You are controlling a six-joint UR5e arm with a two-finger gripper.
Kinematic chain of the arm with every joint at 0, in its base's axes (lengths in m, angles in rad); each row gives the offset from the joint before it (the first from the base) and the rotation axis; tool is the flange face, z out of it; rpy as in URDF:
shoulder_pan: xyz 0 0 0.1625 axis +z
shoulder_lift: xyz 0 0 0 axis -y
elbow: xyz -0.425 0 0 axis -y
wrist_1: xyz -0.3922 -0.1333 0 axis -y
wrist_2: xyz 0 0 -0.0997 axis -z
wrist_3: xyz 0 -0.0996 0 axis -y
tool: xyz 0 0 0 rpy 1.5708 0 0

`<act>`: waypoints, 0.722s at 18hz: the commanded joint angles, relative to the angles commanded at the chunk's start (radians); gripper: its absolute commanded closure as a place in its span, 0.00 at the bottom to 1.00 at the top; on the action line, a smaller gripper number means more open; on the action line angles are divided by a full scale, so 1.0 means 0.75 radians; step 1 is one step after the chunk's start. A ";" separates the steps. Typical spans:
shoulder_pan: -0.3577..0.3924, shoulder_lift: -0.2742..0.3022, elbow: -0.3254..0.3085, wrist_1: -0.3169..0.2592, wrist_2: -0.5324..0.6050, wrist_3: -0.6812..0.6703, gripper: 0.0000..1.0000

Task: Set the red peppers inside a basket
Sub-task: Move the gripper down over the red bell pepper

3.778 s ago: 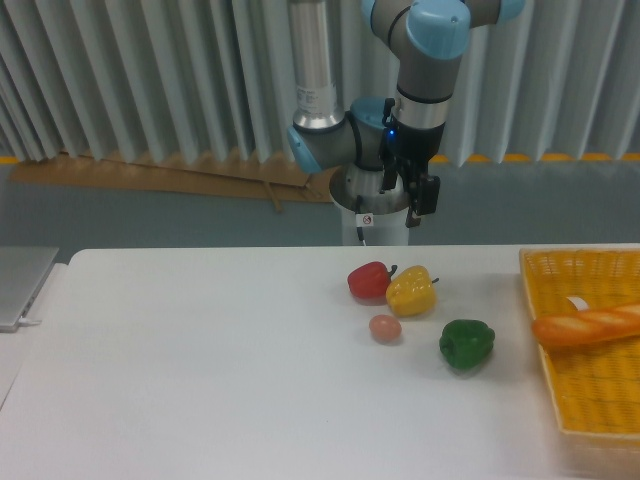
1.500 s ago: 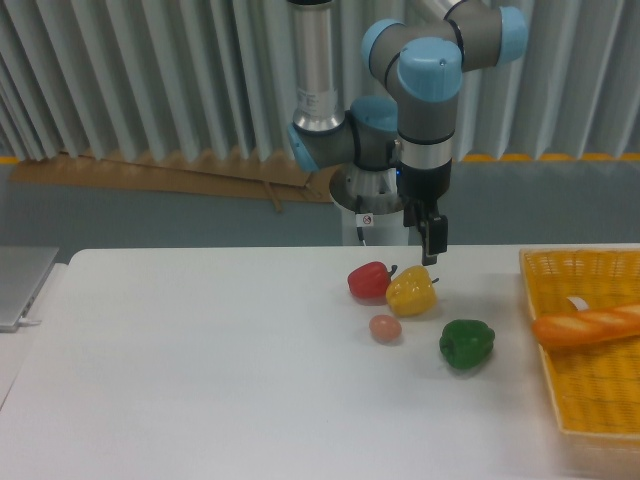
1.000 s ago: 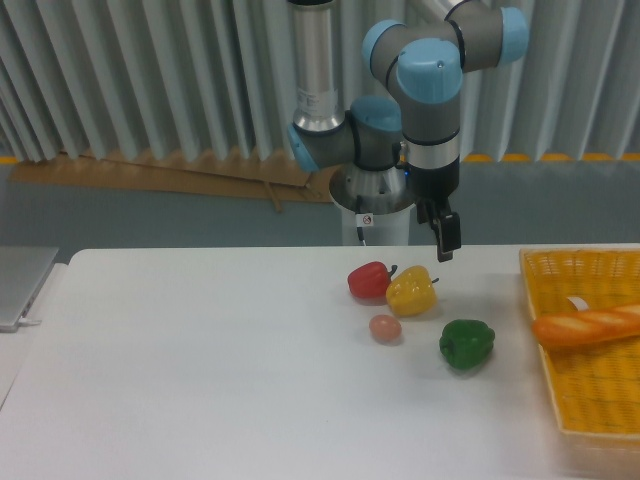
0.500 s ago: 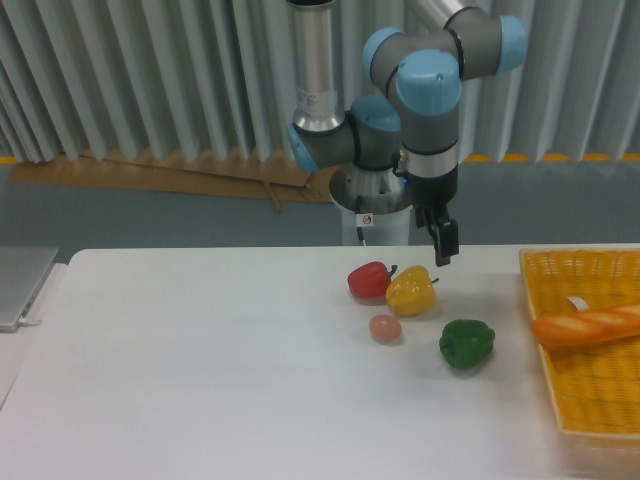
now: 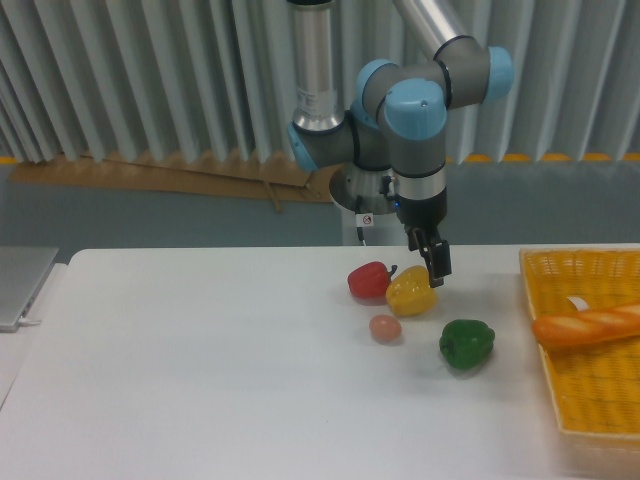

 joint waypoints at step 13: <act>-0.133 0.027 -0.108 0.006 0.045 -0.128 0.00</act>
